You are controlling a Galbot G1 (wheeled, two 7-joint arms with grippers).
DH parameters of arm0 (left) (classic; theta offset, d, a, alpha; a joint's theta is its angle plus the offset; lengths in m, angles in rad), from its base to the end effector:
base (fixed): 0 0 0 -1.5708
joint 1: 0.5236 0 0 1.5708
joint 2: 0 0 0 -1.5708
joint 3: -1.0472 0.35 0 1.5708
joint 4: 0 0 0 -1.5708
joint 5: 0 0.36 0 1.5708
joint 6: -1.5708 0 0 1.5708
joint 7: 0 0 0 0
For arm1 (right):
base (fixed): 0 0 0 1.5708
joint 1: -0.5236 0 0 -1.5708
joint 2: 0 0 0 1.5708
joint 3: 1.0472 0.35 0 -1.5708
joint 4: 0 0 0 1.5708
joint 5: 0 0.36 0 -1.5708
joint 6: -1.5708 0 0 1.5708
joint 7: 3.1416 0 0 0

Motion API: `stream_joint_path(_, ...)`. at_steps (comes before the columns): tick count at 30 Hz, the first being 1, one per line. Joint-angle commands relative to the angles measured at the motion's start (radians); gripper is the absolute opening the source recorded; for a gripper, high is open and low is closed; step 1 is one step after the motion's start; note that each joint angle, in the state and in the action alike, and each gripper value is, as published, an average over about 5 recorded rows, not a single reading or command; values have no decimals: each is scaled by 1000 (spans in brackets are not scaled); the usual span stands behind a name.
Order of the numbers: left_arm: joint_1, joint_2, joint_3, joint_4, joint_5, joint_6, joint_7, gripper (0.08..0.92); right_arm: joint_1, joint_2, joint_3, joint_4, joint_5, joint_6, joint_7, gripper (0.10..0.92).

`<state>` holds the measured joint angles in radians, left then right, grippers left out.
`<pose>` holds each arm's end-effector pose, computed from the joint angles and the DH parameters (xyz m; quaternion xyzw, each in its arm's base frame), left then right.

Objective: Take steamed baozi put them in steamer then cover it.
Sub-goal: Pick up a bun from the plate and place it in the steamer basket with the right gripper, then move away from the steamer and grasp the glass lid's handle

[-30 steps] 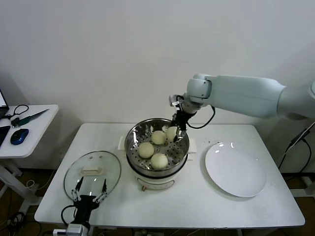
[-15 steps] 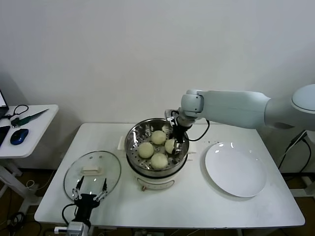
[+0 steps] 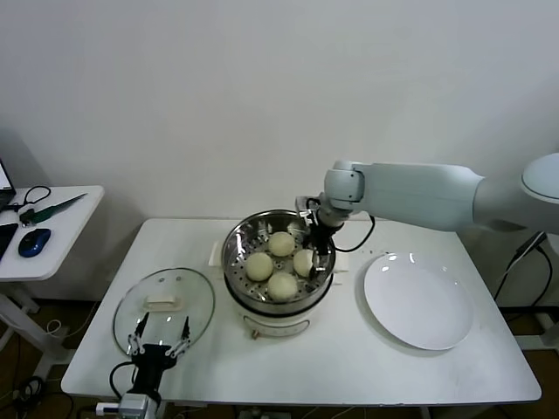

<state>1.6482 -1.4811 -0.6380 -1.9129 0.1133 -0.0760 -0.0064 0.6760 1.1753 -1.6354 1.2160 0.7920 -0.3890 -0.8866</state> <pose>0.1507 0.0591 -0.3760 0.0219 -0.9881 -0.1228 0.0899 0.5687 0.0761 -0.1022 0.5620 -0.5356 0.4982 0.3861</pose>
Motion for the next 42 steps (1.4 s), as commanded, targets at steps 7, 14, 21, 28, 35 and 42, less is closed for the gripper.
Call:
stream_joint_path(7,-5,-4,-5,6,-4,-2,-1,823,120,-110,51,42,27,54,-37,823)
stream_joint_path(14,-20,-9,-24,1,-9,5,1,823,112,-251,127,83,23,229,113,823)
stream_joint_path(21,-19,-14,-28,-12,8,5,3,823,-144,-493,387,181,18,372,372,823)
stream_joint_path(28,-17,-21,-45,-36,43,1,2,823,-571,-623,840,275,-10,427,529,823)
stream_joint_path(35,-11,-26,-53,-63,105,-2,1,823,-966,-654,1257,337,-67,460,589,823)
stream_joint_path(42,2,-27,-59,-79,203,-1,-2,823,-1417,-614,1720,401,-138,459,591,823)
